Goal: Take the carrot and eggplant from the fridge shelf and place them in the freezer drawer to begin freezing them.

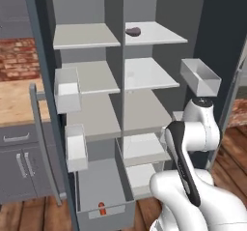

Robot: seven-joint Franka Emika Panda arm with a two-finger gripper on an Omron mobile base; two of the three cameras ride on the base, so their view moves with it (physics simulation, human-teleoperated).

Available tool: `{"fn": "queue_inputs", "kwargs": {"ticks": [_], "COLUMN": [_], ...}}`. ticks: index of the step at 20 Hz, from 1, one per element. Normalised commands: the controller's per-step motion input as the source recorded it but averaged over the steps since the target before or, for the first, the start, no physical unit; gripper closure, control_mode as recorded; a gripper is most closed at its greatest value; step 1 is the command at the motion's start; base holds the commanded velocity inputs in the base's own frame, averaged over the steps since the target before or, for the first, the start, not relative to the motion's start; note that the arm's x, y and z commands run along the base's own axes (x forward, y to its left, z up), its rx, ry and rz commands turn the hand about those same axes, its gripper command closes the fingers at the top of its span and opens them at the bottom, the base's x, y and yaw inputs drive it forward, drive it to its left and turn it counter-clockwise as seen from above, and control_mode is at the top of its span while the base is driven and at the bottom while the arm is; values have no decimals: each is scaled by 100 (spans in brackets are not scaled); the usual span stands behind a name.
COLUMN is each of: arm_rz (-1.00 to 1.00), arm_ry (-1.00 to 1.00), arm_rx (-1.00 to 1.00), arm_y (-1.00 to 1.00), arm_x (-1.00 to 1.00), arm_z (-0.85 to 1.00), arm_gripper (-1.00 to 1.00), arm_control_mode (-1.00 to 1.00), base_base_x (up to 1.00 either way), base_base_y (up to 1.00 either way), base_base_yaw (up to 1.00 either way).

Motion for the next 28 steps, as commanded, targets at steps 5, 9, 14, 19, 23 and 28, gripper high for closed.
{"fn": "queue_inputs", "kwargs": {"ticks": [5,9,14,19,23,28], "arm_rz": [0,0,0,0,0,0], "arm_ry": [0,0,0,0,0,0], "arm_rx": [0,0,0,0,0,0], "arm_y": [0,0,0,0,0,0], "arm_x": [0,0,0,0,0,0], "arm_z": [0,0,0,0,0,0], "arm_gripper": [-100,-100,-100,-100,-100,-100], "arm_control_mode": [100,100,100,100,100,100], "base_base_x": [44,44,44,46,45,40], "base_base_y": [-2,-15,-5,-5,-3,-6], "base_base_yaw": [0,0,0,0,0,0]}}
